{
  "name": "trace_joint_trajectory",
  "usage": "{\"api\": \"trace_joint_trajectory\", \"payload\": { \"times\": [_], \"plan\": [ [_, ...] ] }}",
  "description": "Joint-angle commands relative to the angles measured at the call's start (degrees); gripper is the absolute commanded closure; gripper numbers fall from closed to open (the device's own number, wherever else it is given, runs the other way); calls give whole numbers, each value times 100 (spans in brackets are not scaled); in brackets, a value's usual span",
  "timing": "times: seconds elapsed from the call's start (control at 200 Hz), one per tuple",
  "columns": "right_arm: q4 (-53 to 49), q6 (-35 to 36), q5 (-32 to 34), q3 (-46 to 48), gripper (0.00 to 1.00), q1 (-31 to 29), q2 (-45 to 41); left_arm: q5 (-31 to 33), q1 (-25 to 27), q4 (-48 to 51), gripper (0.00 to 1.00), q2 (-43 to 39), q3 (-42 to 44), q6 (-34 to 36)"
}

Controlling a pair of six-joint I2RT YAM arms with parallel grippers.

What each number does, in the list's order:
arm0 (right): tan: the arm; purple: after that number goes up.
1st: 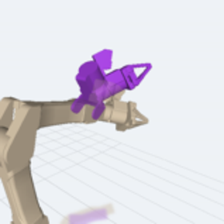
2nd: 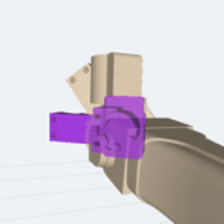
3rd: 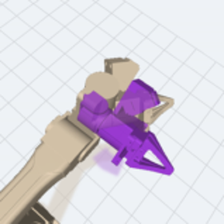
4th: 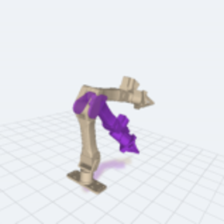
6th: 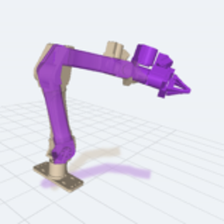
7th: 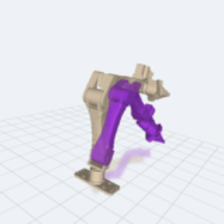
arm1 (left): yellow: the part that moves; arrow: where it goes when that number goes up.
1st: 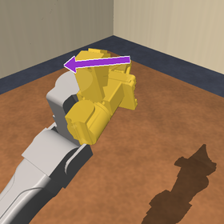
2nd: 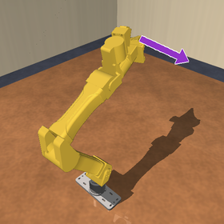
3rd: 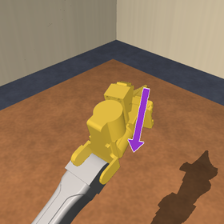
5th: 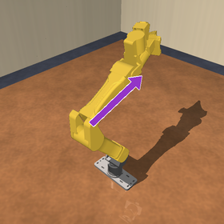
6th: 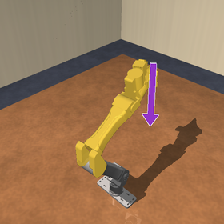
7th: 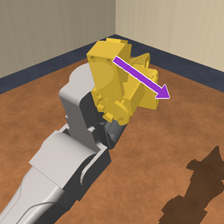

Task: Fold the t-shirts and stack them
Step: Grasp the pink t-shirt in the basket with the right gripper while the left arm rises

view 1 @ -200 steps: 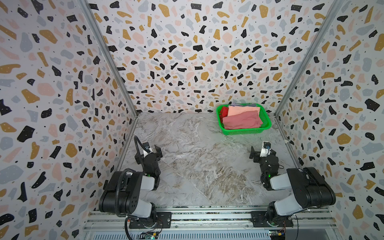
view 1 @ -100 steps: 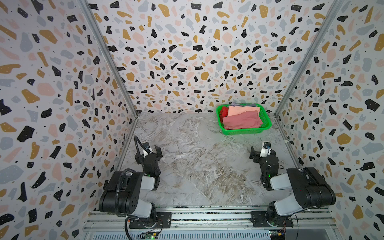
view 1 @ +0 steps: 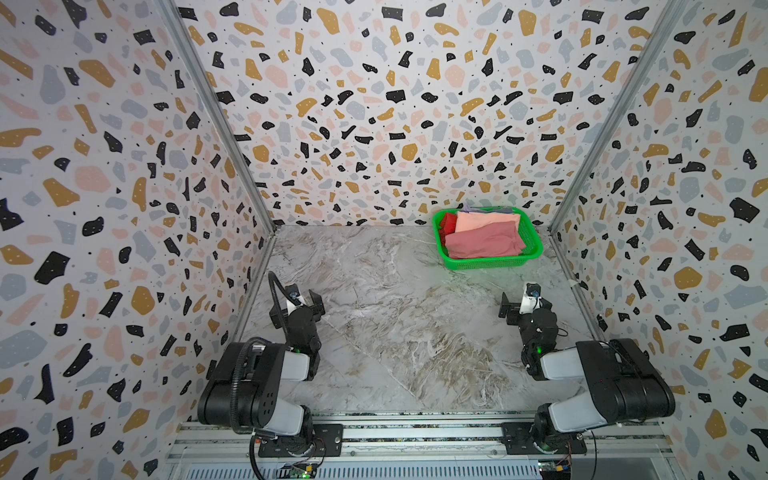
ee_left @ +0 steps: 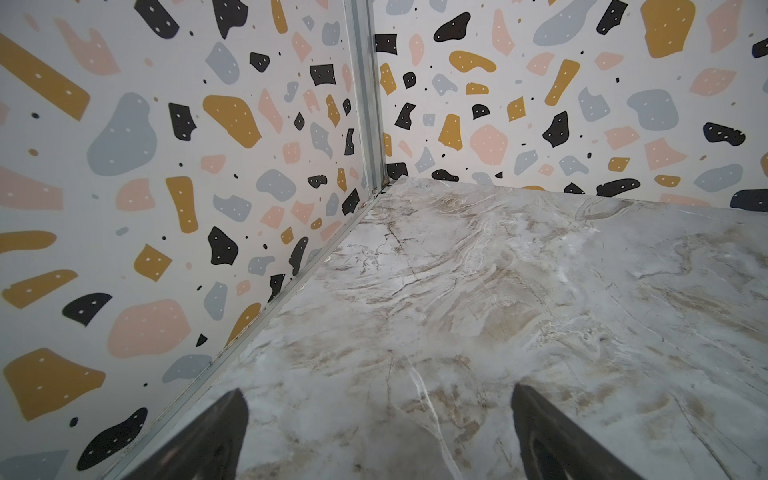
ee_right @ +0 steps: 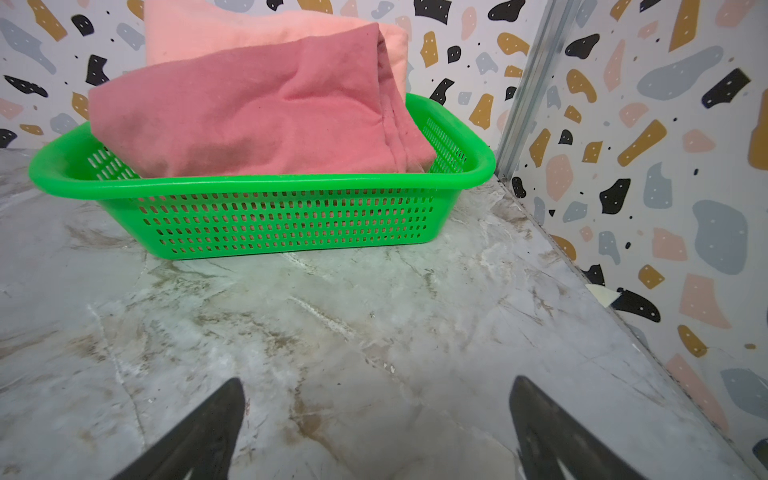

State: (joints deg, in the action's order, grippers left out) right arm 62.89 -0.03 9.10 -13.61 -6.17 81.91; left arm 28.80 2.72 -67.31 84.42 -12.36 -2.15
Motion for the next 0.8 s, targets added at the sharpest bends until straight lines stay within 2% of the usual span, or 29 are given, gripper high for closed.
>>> {"api": "trace_joint_trajectory", "payload": {
  "times": [0.0,0.065,0.135,0.19,0.24,0.31,0.411,0.506,0.601,0.641,0.731,0.796],
  "plan": [
    [-1396,234,-201,-790,1,-195,-774,5,73,135,0,-295,-100,78],
    [-2001,-24,-176,-1189,1,-338,-1157,138,146,1379,0,-653,-578,-58],
    [-2724,-408,231,-1734,1,-627,-1392,260,154,3480,1,-823,-1621,-487],
    [-3372,-813,369,-2246,1,-817,-1438,-109,157,4611,1,-770,-2362,-698],
    [-4083,-1286,201,-2704,1,-938,-1392,-731,214,5217,0,-683,-2950,-876],
    [-5116,-1884,-165,-3459,1,-1077,-1225,-1158,335,5988,1,-582,-3718,-1590],
    [-6333,-2495,-276,-4378,1,-1434,-957,-1697,587,6599,0,-435,-4644,-2533],
    [-6529,-2905,-752,-4713,1,-1649,-936,-1978,963,6730,0,-393,-5238,-3248],
    [-6073,-2857,-967,-4713,1,-1843,-1058,-2288,1376,6729,1,-384,-5537,-3588],
    [-5584,-2924,-1325,-4506,1,-1810,-1087,-2475,1478,6691,1,-388,-5578,-3686],
    [-5326,-3140,-1977,-4380,1,-1541,-860,-3721,1486,5135,0,-362,-5156,-3710],
    [-4936,-3062,-2718,-4456,1,-1274,-675,-4206,1481,4199,1,-246,-4912,-4027]
  ]
}}
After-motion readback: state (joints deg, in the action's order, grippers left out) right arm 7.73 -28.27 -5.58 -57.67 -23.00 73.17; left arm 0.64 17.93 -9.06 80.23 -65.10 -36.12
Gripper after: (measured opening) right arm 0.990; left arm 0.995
